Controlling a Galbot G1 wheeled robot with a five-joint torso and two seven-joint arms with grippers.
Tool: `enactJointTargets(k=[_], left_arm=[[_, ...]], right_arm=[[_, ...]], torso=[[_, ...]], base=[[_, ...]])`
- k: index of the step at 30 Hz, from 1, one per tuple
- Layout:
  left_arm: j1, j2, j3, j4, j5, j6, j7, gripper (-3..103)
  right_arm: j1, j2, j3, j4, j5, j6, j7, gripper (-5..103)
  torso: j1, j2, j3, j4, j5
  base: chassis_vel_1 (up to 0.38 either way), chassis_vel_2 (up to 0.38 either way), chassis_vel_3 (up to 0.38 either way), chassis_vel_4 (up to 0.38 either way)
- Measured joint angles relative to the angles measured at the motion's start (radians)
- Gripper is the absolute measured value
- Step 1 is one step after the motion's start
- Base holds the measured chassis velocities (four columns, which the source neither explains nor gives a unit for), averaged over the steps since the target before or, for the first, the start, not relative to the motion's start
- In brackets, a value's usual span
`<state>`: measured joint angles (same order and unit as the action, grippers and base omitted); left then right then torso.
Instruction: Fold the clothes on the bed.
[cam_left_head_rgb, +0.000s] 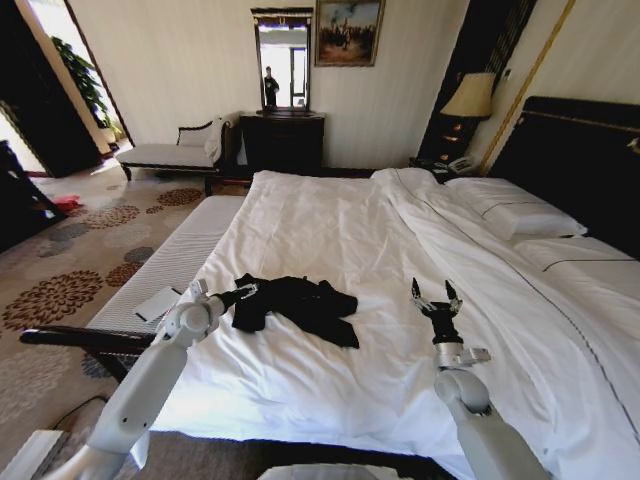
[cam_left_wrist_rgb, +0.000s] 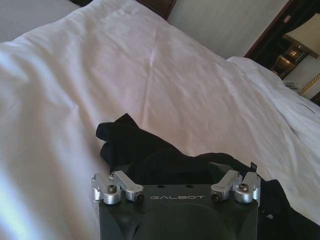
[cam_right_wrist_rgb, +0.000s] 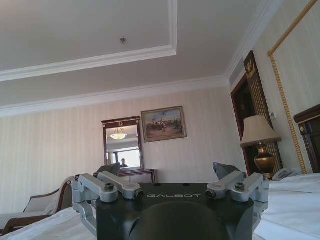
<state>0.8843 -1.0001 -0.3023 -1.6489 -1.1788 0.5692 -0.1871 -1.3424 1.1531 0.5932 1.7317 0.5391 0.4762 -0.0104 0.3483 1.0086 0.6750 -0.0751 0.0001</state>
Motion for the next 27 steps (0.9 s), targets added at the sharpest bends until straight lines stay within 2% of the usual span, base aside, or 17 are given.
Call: enactJointTargets(k=[3, 6, 8, 9, 12, 15, 18, 20, 21, 24, 27], left_arm=[[0.006, -0.002, -0.002, -0.001, 0.013, -0.005, 0.009, 72], [0.007, -0.003, -0.004, -0.002, 0.015, -0.006, 0.009, 66], [0.009, -0.003, -0.005, -0.003, 0.015, -0.006, 0.006, 55], [0.009, -0.003, -0.005, -0.003, 0.015, -0.006, 0.006, 55], [0.010, -0.003, -0.008, -0.004, -0.005, 0.003, -0.013, 39], [0.010, -0.003, -0.009, -0.004, -0.016, 0.009, -0.023, 34], [0.011, -0.003, -0.011, -0.006, -0.025, 0.015, -0.031, 18], [0.012, -0.003, -0.011, -0.006, -0.026, 0.016, -0.032, 18], [0.014, -0.003, -0.014, -0.008, -0.026, 0.017, -0.032, 7], [0.023, -0.002, -0.024, -0.017, -0.027, 0.019, -0.032, 1], [0.037, 0.003, -0.037, -0.029, -0.024, 0.020, -0.032, 0]], right_arm=[[-0.001, 0.005, 0.000, -0.001, -0.004, 0.001, 0.000, 100], [-0.003, 0.007, 0.000, -0.001, -0.007, 0.002, -0.001, 100], [-0.005, 0.008, 0.004, -0.001, -0.008, 0.003, -0.001, 100], [-0.005, 0.008, 0.004, -0.001, -0.008, 0.003, -0.001, 100], [-0.008, 0.010, 0.008, -0.003, -0.013, 0.004, -0.001, 100], [-0.008, 0.011, 0.008, -0.004, -0.015, 0.005, -0.001, 100], [-0.007, 0.012, 0.008, -0.007, -0.018, 0.005, -0.001, 100], [-0.007, 0.013, 0.008, -0.009, -0.019, 0.005, -0.001, 100], [-0.006, 0.014, 0.008, -0.010, -0.021, 0.005, -0.001, 100], [-0.004, 0.014, 0.008, -0.013, -0.021, 0.006, 0.000, 100], [-0.002, 0.005, 0.002, -0.013, -0.012, -0.002, 0.004, 100]], torso=[[0.000, 0.000, 0.000, 0.0000, 0.0000], [0.000, 0.000, 0.000, 0.0000, -0.0001], [0.000, 0.000, 0.000, 0.0000, -0.0001], [0.000, 0.000, 0.000, 0.0000, -0.0001], [0.000, 0.000, 0.000, -0.0001, -0.0001], [0.000, 0.000, 0.000, -0.0002, -0.0001], [0.000, 0.000, 0.000, -0.0001, -0.0001], [0.000, 0.000, 0.000, -0.0001, -0.0001], [0.000, 0.000, 0.000, -0.0002, -0.0001], [0.000, 0.000, 0.000, -0.0002, -0.0001], [0.000, 0.000, 0.000, -0.0001, -0.0001]], base=[[0.000, 0.000, 0.000, 0.000], [0.000, 0.000, 0.000, 0.000], [0.000, 0.000, 0.000, 0.000], [0.000, 0.000, 0.000, 0.000], [0.000, 0.000, 0.000, 0.000], [0.000, 0.000, 0.000, 0.000], [0.000, 0.000, 0.000, 0.000], [0.000, 0.000, 0.000, 0.000], [0.000, 0.000, 0.000, 0.000], [0.000, 0.000, 0.000, 0.000], [0.000, 0.000, 0.000, 0.000]])
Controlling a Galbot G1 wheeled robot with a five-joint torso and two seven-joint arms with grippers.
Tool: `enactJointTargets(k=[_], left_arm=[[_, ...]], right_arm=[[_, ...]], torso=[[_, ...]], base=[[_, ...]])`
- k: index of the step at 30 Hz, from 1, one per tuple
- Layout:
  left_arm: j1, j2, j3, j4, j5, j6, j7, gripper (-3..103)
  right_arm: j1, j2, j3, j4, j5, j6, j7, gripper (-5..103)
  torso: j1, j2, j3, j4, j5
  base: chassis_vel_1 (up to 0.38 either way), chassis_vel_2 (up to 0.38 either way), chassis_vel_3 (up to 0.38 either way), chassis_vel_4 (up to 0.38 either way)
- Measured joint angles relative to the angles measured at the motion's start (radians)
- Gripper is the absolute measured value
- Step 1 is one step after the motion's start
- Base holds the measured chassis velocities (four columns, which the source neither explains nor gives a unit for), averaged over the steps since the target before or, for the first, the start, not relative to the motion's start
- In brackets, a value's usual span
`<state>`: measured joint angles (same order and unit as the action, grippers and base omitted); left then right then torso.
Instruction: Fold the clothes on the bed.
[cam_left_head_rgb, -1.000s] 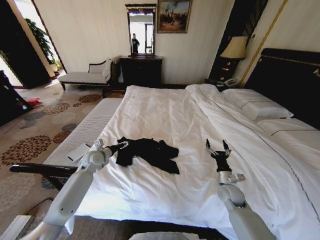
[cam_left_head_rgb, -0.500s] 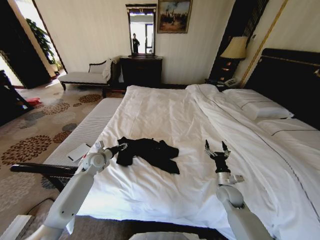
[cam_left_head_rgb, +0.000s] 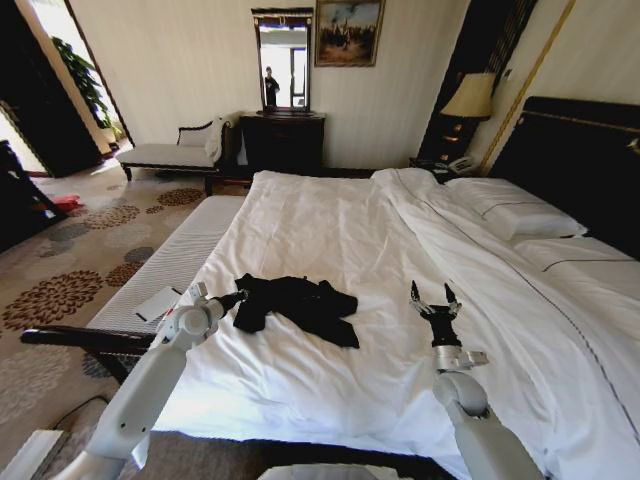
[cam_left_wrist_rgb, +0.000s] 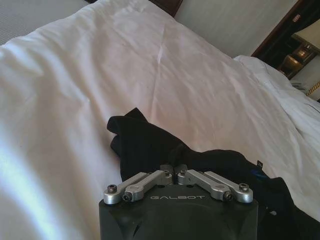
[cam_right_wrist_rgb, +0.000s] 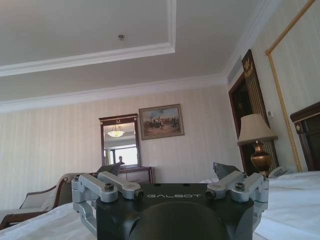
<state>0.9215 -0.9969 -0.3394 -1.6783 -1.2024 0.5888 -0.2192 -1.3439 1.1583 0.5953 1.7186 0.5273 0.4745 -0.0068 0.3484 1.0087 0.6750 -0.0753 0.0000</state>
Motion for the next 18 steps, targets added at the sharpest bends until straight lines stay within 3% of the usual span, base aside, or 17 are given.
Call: enactJointTargets(k=[3, 5, 9, 12, 14, 16, 18], left_arm=[[0.010, 0.005, -0.012, -0.013, 0.013, -0.002, 0.006, 0], [0.019, 0.010, -0.034, -0.049, 0.026, -0.014, 0.025, 0], [0.022, 0.018, -0.054, -0.093, 0.026, -0.020, 0.032, 0], [0.045, 0.037, -0.070, -0.144, 0.035, -0.021, 0.032, 0], [0.051, 0.039, -0.071, -0.148, 0.040, -0.021, 0.032, 0], [0.072, 0.035, -0.073, -0.148, 0.066, -0.035, 0.036, 0], [0.075, 0.028, -0.074, -0.143, 0.074, -0.045, 0.040, 0]], right_arm=[[0.000, -0.023, -0.021, 0.015, 0.042, -0.025, 0.018, 100], [0.008, -0.067, -0.067, 0.050, 0.143, -0.078, 0.055, 100], [0.029, -0.118, -0.114, 0.064, 0.227, -0.112, 0.059, 100], [0.103, -0.203, -0.218, 0.049, 0.391, -0.189, 0.065, 100], [0.123, -0.216, -0.241, 0.041, 0.416, -0.202, 0.074, 100], [0.215, -0.262, -0.351, 0.009, 0.512, -0.247, 0.122, 100], [0.253, -0.276, -0.392, -0.002, 0.551, -0.260, 0.140, 100]], torso=[[0.000, 0.000, 0.000, 0.0000, 0.0003], [0.000, 0.000, 0.000, 0.0001, -0.0003], [0.000, 0.000, 0.000, -0.0002, 0.0000], [0.000, 0.000, 0.000, -0.0001, 0.0002], [0.000, 0.000, 0.000, 0.0000, 0.0001], [0.000, 0.000, 0.000, 0.0003, 0.0002], [0.000, 0.000, 0.000, 0.0003, -0.0001]], base=[[0.000, 0.000, 0.000, 0.000], [0.000, 0.000, 0.000, 0.000], [0.000, 0.000, 0.000, 0.000], [0.000, 0.000, 0.000, 0.000], [0.000, 0.000, 0.000, 0.000], [0.000, 0.000, 0.000, 0.000], [0.000, 0.000, 0.000, 0.000]])
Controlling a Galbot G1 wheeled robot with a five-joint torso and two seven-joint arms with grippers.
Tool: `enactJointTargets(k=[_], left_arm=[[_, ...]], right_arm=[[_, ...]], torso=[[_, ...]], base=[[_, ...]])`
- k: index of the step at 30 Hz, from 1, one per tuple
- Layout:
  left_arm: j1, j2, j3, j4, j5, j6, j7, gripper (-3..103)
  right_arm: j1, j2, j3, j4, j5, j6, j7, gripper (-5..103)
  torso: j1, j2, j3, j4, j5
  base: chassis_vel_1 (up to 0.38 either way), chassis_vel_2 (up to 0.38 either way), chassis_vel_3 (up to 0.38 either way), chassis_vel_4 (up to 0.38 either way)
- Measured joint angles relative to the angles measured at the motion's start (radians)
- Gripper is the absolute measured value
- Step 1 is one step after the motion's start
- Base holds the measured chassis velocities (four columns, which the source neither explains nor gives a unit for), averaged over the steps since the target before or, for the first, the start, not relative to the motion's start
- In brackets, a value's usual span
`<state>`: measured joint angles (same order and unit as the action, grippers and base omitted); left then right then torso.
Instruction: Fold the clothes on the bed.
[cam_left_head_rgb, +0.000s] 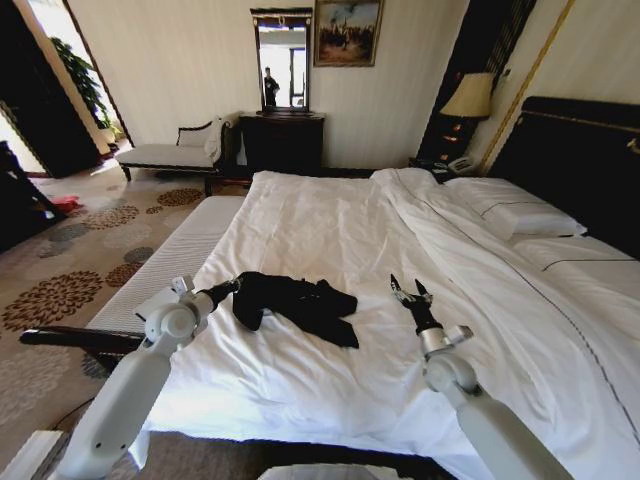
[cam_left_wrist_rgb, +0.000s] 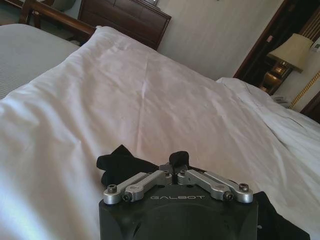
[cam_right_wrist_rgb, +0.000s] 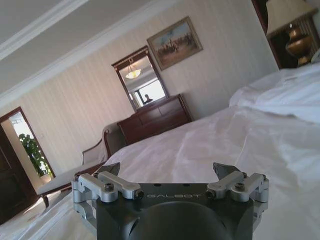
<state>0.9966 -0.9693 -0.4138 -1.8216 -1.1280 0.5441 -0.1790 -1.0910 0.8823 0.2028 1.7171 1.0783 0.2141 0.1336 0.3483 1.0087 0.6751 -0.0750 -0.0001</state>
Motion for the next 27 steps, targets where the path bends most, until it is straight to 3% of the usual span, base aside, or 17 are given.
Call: enactJointTargets(k=[3, 6, 8, 17, 22, 27], left_arm=[[-0.006, -0.027, -0.008, 0.015, 0.003, -0.015, 0.003, 0], [-0.015, -0.033, -0.011, 0.018, 0.000, -0.017, 0.003, 0], [-0.032, -0.037, -0.014, 0.017, -0.009, -0.018, 0.004, 0], [-0.073, -0.035, 0.000, -0.005, -0.016, -0.018, 0.016, 0], [-0.092, -0.043, 0.021, -0.006, -0.014, -0.018, 0.020, 0], [-0.100, -0.047, 0.034, -0.011, -0.011, -0.016, 0.020, 0]], right_arm=[[0.117, -0.035, -0.128, -0.012, 0.158, -0.048, 0.068, 100], [0.163, -0.051, -0.178, -0.012, 0.216, -0.071, 0.108, 100], [0.254, -0.095, -0.280, -0.021, 0.297, -0.113, 0.137, 100], [0.380, -0.160, -0.438, -0.025, 0.404, -0.182, 0.147, 100], [0.425, -0.170, -0.499, -0.010, 0.459, -0.222, 0.195, 100], [0.440, -0.180, -0.546, -0.005, 0.442, -0.236, 0.194, 100]], torso=[[0.000, 0.000, 0.000, 0.0000, 0.0001], [0.000, 0.000, 0.000, -0.0001, 0.0001], [0.000, 0.000, 0.000, -0.0003, 0.0001], [0.000, 0.000, 0.000, -0.0004, 0.0003], [0.000, 0.000, 0.000, -0.0001, 0.0001], [0.000, 0.000, 0.000, -0.0005, 0.0002]], base=[[0.000, 0.000, 0.000, 0.000], [0.000, 0.000, 0.000, 0.000], [0.000, 0.000, 0.000, 0.000], [0.000, 0.000, 0.000, 0.000], [0.000, 0.000, 0.000, 0.000], [0.000, 0.000, 0.000, 0.000]])
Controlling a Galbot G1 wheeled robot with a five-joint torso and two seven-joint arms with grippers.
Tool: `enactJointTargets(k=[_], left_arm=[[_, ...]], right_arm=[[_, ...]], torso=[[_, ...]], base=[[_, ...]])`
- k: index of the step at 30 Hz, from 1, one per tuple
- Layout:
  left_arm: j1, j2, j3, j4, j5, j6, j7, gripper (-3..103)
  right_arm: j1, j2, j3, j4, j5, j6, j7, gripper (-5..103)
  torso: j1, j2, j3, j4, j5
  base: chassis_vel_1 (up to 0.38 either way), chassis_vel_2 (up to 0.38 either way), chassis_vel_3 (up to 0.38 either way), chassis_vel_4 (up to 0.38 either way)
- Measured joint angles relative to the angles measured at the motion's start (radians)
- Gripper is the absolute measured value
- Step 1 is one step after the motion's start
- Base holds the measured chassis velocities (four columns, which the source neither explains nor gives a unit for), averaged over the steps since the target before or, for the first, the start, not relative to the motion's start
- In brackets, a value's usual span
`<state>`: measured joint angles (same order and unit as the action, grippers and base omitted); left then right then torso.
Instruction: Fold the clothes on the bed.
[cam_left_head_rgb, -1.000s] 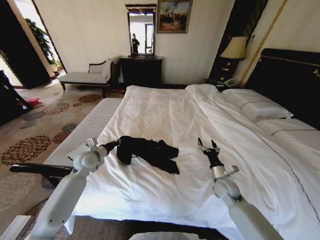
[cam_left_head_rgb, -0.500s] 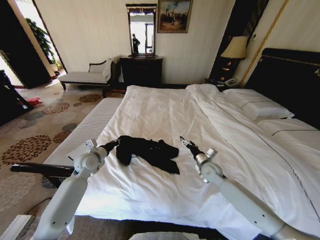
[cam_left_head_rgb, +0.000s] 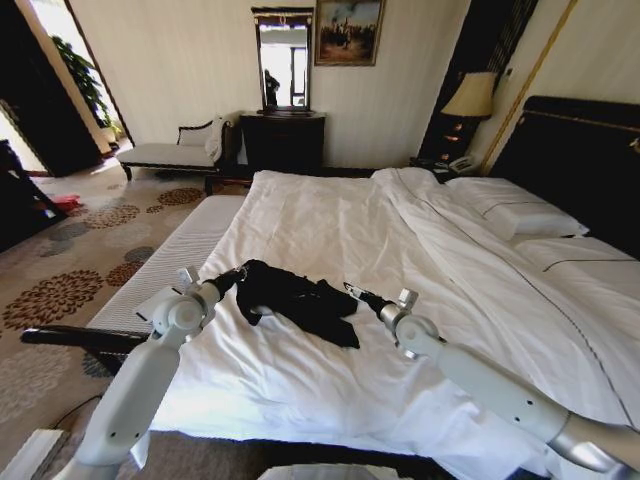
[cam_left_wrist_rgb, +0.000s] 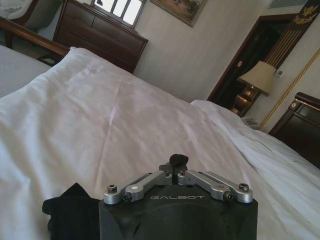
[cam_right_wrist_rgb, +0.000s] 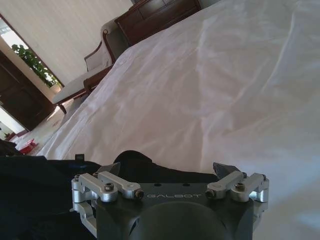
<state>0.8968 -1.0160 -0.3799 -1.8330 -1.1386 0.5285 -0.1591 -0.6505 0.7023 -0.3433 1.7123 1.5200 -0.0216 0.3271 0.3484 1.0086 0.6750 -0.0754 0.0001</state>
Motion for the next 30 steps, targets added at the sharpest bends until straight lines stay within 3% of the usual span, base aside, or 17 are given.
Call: enactJointTargets(k=[2, 4, 9, 14, 17, 20, 24, 30], left_arm=[[-0.001, 0.000, 0.002, 0.000, 0.001, 0.001, 0.000, 0], [-0.003, 0.000, 0.006, -0.001, 0.001, 0.002, -0.001, 0], [-0.007, 0.001, 0.010, 0.001, 0.001, 0.004, -0.004, 0], [-0.007, 0.009, -0.002, -0.015, -0.013, 0.006, -0.007, 0], [-0.001, 0.014, -0.010, -0.028, -0.021, 0.007, -0.009, 0], [0.006, 0.017, -0.014, -0.039, -0.024, 0.007, -0.011, 0], [0.023, 0.021, -0.023, -0.063, -0.027, 0.010, -0.014, 0], [0.032, 0.033, -0.032, -0.076, -0.034, 0.012, -0.017, 0]], right_arm=[[0.003, -0.001, -0.011, 0.000, -0.028, 0.002, -0.013, 100], [0.017, -0.006, -0.059, -0.011, -0.171, 0.041, -0.079, 100], [0.038, -0.004, -0.126, -0.019, -0.315, 0.071, -0.129, 100], [0.093, 0.064, -0.220, -0.031, -0.489, 0.075, -0.035, 100], [0.120, 0.095, -0.265, -0.047, -0.537, 0.068, 0.020, 100], [0.138, 0.121, -0.293, -0.061, -0.558, 0.056, 0.068, 100], [0.168, 0.171, -0.338, -0.075, -0.574, -0.014, 0.193, 100], [0.184, 0.195, -0.346, -0.093, -0.558, -0.042, 0.240, 100]], torso=[[0.000, 0.000, 0.000, 0.0000, 0.0000], [0.000, 0.000, 0.000, 0.0003, 0.0000], [0.000, 0.000, 0.000, 0.0001, -0.0002], [0.000, 0.000, 0.000, 0.0003, -0.0002], [0.000, 0.000, 0.000, 0.0004, -0.0003], [0.000, 0.000, 0.000, 0.0004, -0.0002], [0.000, 0.000, 0.000, 0.0002, -0.0002], [0.000, 0.000, 0.000, 0.0003, -0.0002]], base=[[0.000, 0.000, 0.000, 0.000], [0.000, 0.000, 0.000, 0.000], [0.000, 0.000, 0.000, 0.000], [0.000, 0.000, 0.000, 0.000], [0.000, 0.000, 0.000, 0.000], [0.000, 0.000, 0.000, 0.000], [0.000, 0.000, 0.000, 0.000], [0.000, 0.000, 0.000, 0.000]])
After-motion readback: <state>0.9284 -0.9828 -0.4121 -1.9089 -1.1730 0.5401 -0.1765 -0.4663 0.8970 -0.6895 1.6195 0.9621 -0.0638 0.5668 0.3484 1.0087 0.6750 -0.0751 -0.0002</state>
